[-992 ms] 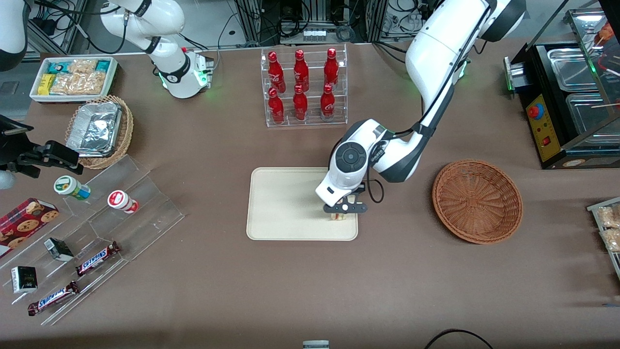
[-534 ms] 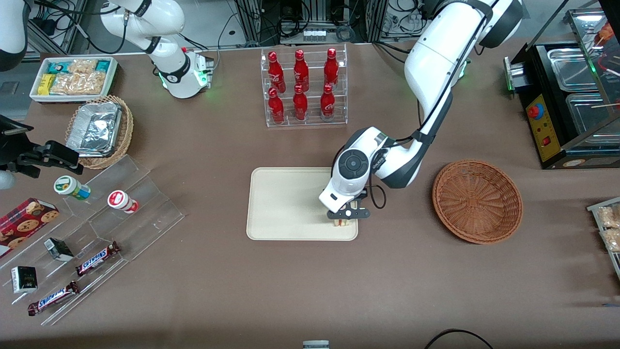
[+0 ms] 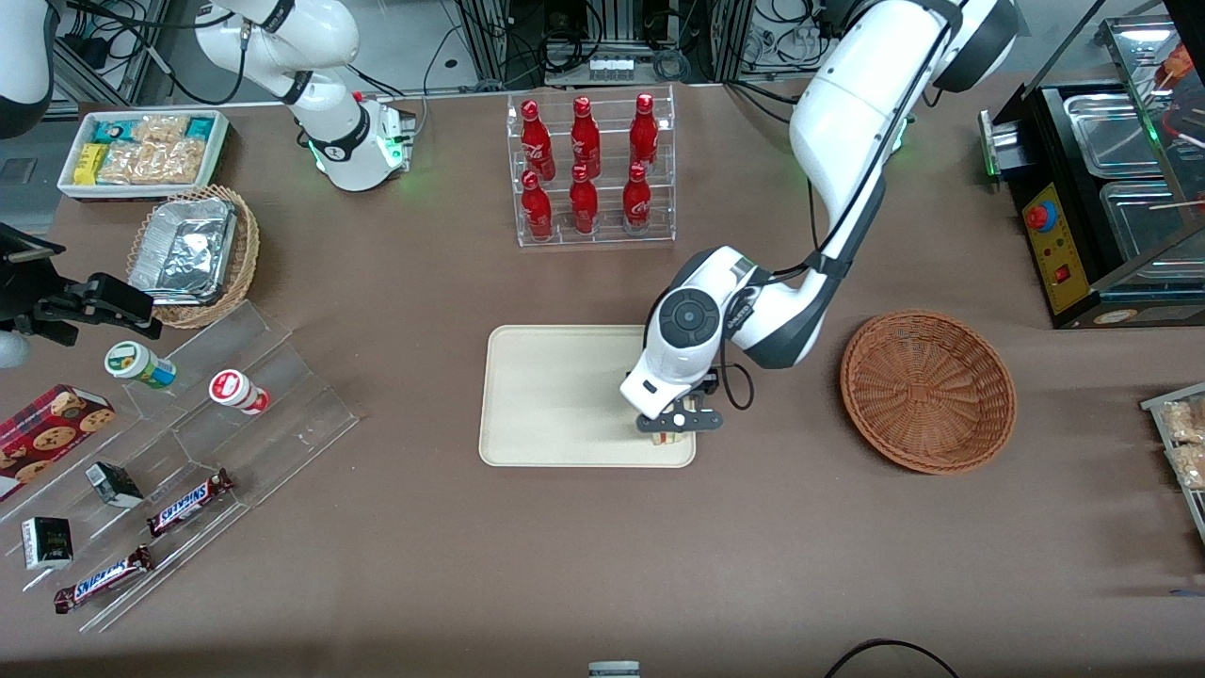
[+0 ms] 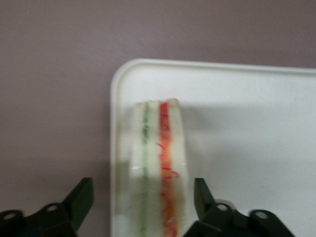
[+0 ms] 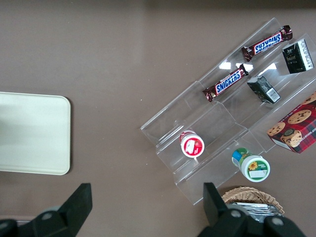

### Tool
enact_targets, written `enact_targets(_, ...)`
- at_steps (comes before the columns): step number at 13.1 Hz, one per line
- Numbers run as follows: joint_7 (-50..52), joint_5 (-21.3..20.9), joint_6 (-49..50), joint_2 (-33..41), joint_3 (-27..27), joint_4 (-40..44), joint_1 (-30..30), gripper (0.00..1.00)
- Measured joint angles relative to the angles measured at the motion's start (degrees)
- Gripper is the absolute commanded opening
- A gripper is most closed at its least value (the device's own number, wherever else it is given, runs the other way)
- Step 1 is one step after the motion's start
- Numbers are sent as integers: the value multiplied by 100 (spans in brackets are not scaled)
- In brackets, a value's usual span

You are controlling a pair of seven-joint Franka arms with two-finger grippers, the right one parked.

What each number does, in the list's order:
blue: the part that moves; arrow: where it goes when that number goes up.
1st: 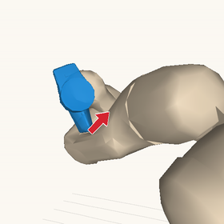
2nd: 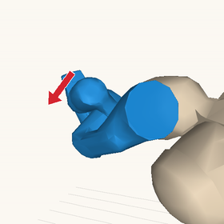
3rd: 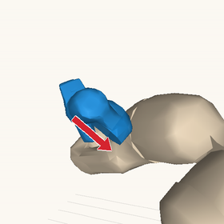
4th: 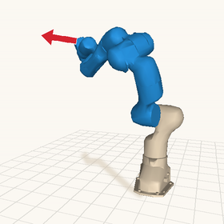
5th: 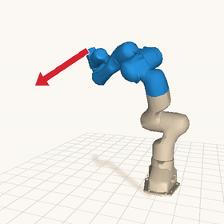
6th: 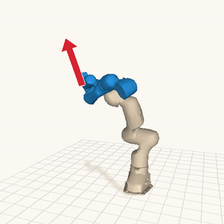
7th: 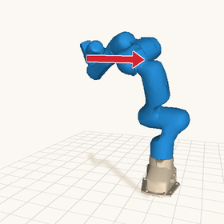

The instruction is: Place sandwich from basket to tray

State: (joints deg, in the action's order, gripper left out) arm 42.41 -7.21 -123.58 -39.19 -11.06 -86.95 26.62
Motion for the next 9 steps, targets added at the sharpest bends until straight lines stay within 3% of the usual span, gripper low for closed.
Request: enact_targets(9, -790, -44, 1441, 1924, 103, -460, -1967, 100)
